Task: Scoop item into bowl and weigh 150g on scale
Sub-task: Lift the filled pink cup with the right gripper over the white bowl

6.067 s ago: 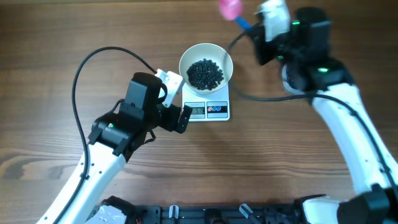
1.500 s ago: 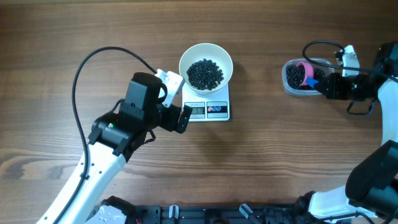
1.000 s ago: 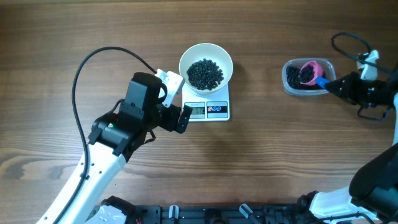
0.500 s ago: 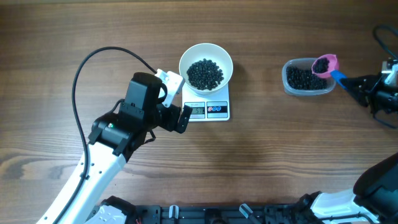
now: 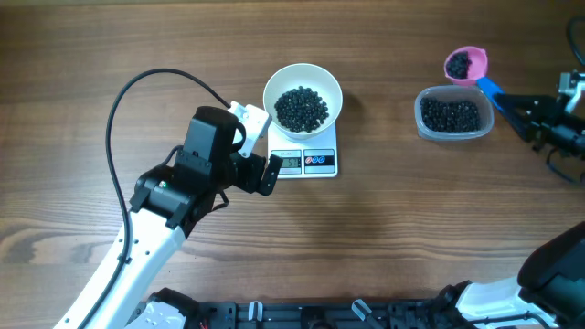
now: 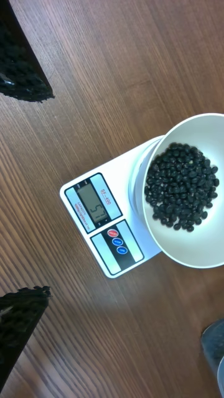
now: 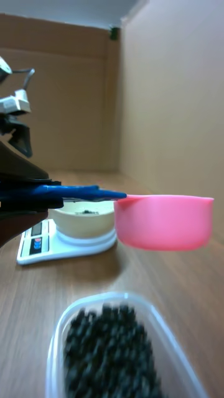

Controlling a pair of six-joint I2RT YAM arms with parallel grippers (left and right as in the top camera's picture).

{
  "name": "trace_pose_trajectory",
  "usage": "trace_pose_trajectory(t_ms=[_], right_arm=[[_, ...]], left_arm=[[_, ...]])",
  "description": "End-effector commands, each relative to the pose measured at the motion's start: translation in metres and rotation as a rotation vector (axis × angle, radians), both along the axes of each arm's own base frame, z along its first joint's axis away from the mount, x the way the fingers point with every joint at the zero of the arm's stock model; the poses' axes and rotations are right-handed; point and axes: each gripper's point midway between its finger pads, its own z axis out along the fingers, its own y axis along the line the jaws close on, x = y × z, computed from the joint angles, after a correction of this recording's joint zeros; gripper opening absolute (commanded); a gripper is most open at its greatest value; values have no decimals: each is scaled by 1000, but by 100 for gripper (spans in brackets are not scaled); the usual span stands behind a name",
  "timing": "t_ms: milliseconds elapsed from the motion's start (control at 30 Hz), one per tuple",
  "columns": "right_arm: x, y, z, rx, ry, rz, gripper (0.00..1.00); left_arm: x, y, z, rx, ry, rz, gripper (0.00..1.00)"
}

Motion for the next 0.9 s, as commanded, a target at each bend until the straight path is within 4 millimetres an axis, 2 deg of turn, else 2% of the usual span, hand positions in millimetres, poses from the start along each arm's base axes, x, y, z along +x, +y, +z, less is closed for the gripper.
trace_pose_trajectory(t_ms=[0, 233, 367, 567, 667, 767, 867], right_arm=[[10, 23, 14, 84, -39, 68, 4], [32, 84, 19, 59, -75, 224, 4], [45, 113, 9, -20, -48, 252, 4], [51, 164, 14, -86, -149, 371, 4], [55, 178, 2, -172, -138, 372, 4], [52, 195, -4, -252, -210, 433, 4], [53, 204, -17, -362, -226, 449, 4]], left_arm=[[4, 0, 6, 4, -20, -10, 100], [4, 0, 6, 4, -21, -10, 100], [4, 0, 6, 4, -21, -10, 100], [4, 0, 6, 4, -20, -10, 100], [4, 0, 6, 4, -21, -10, 100], [4, 0, 6, 3, -21, -10, 100], [4, 0, 6, 4, -20, -10, 100]])
